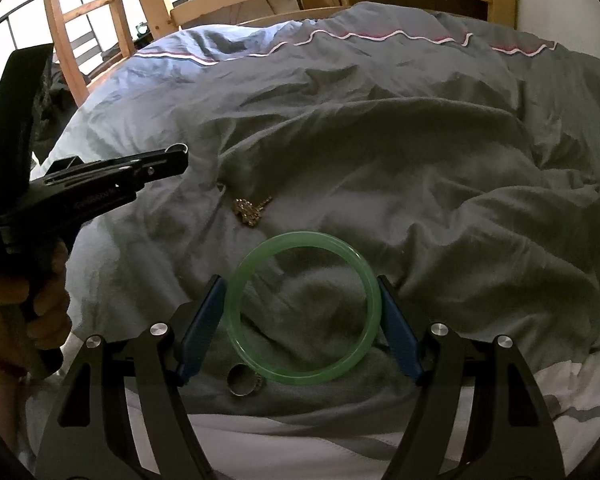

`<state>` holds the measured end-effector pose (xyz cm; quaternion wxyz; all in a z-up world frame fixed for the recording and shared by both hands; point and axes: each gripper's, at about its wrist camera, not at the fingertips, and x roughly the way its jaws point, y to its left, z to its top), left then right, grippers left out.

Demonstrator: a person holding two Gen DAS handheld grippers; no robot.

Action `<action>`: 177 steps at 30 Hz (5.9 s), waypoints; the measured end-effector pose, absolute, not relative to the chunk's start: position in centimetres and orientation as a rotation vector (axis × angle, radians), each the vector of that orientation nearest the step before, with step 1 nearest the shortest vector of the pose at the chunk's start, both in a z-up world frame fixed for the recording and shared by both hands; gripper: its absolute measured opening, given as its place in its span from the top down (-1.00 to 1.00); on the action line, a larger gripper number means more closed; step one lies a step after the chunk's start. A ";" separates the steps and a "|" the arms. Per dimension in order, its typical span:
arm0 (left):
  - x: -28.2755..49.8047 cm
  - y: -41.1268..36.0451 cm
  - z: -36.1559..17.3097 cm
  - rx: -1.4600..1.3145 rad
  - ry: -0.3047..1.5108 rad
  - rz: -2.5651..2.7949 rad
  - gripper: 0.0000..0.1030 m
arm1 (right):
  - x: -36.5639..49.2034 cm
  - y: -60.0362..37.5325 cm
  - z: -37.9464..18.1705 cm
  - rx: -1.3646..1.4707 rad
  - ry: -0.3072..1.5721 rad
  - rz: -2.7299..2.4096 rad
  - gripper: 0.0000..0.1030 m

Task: Organize jewelry
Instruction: 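Carry the ring in the left tool while the right tool carries the bangle over the black box, then open both tools to drop the ring and bangle into the black box, then reach the left tool toward the gold charm while the right tool reaches toward the silver ring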

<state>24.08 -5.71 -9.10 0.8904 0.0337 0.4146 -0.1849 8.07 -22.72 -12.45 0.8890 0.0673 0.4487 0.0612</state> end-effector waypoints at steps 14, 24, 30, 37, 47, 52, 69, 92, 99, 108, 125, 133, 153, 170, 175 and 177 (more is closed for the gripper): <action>19.4 -3.2 -6.3 0.042 0.874 -0.295 0.62 | 7.0 -21.5 -10.2 0.091 0.910 0.135 -0.43; 16.2 -1.1 -4.4 0.022 0.884 -0.243 0.62 | 6.0 -19.3 -7.5 0.044 0.880 0.169 -0.43; 14.7 0.6 -2.7 0.029 0.868 -0.217 0.62 | 5.8 -17.9 -5.5 0.035 0.853 0.186 -0.43; 13.7 3.1 -1.5 0.016 0.859 -0.176 0.62 | 5.9 -15.6 -3.9 0.010 0.832 0.211 -0.43; 13.1 8.2 -0.1 -0.014 0.831 -0.091 0.62 | 6.8 -11.9 -2.1 -0.046 0.812 0.249 -0.43; 13.2 9.9 0.1 -0.007 0.825 -0.056 0.62 | 7.0 -10.1 -1.6 -0.070 0.809 0.266 -0.43; 13.1 14.5 0.2 -0.041 0.825 0.003 0.62 | 8.1 -3.4 -0.2 -0.131 0.797 0.346 -0.43; 14.2 17.9 -1.3 -0.095 0.882 0.041 0.62 | 10.4 4.7 -2.3 -0.187 0.820 0.461 -0.43; 14.6 18.4 -1.9 -0.105 0.909 0.055 0.62 | 11.0 5.6 -3.7 -0.198 0.843 0.468 -0.43; 15.1 19.2 -3.3 -0.105 0.971 0.121 0.62 | 11.4 6.6 -4.3 -0.192 0.842 0.494 -0.43; 15.4 19.7 -4.0 -0.089 0.992 0.192 0.40 | 11.9 7.0 -5.4 -0.220 0.856 0.503 -0.49; 15.2 20.4 -3.4 -0.116 0.956 0.224 -0.34 | 12.1 5.8 -4.7 -0.196 0.823 0.487 -0.78; 15.0 17.9 -2.4 -0.126 0.840 0.136 -0.84 | 10.4 -3.8 -1.4 -0.107 0.767 0.316 -0.90; 15.4 3.9 -4.9 0.103 0.809 -0.095 -0.84 | 5.2 -19.5 -1.1 -0.010 0.803 0.118 -0.93; 15.5 0.2 -6.1 0.127 0.805 -0.147 -0.84 | 3.9 -21.6 -3.1 0.056 0.827 0.151 -0.92; 15.7 -1.5 -6.4 0.142 0.796 -0.186 -0.83 | 3.5 -21.7 -4.5 0.065 0.842 0.177 -0.82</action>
